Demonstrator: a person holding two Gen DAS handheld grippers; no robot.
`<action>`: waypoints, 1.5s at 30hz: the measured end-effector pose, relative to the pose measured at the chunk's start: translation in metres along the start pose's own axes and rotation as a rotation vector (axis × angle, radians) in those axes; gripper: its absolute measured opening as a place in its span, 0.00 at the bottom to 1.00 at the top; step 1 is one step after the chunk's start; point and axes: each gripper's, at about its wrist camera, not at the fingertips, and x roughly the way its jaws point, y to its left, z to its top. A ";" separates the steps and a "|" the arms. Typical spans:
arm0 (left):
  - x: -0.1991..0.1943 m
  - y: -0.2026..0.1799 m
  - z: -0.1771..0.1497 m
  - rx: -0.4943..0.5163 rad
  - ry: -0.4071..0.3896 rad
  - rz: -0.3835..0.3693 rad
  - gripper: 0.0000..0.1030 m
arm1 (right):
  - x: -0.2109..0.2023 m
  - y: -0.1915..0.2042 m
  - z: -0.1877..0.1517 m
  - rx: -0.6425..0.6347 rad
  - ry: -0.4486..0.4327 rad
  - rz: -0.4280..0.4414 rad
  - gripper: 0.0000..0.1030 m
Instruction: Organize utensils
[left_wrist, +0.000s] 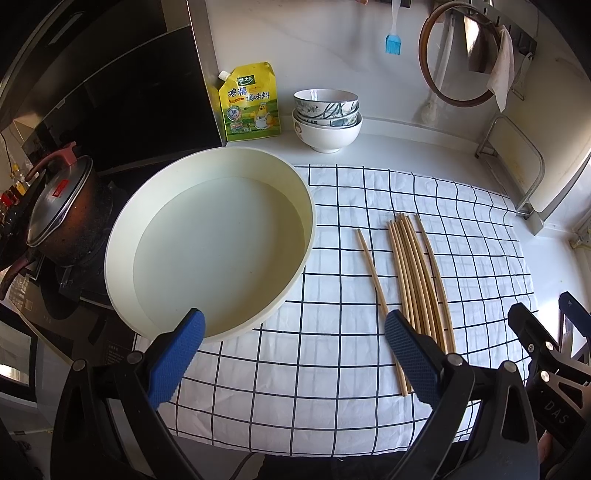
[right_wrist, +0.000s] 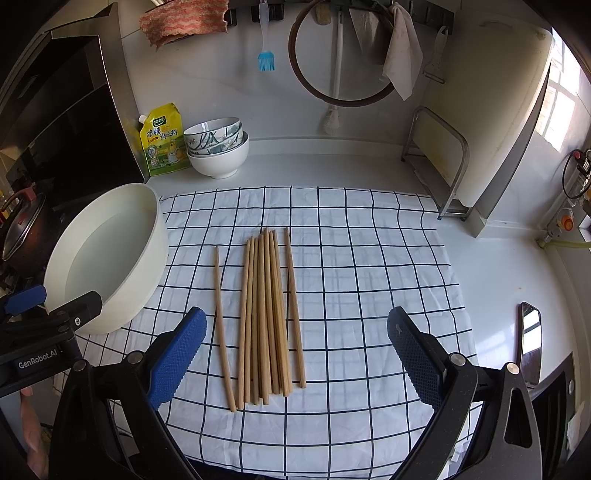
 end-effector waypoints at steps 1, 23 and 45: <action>0.000 0.000 0.000 0.000 0.000 0.000 0.93 | 0.000 0.000 0.000 0.000 0.000 -0.001 0.91; 0.024 -0.026 -0.002 -0.008 0.039 -0.039 0.93 | 0.025 -0.029 -0.001 -0.011 0.039 0.001 0.91; 0.126 -0.065 -0.024 -0.075 0.170 -0.008 0.93 | 0.154 -0.052 -0.015 -0.084 0.144 0.067 0.91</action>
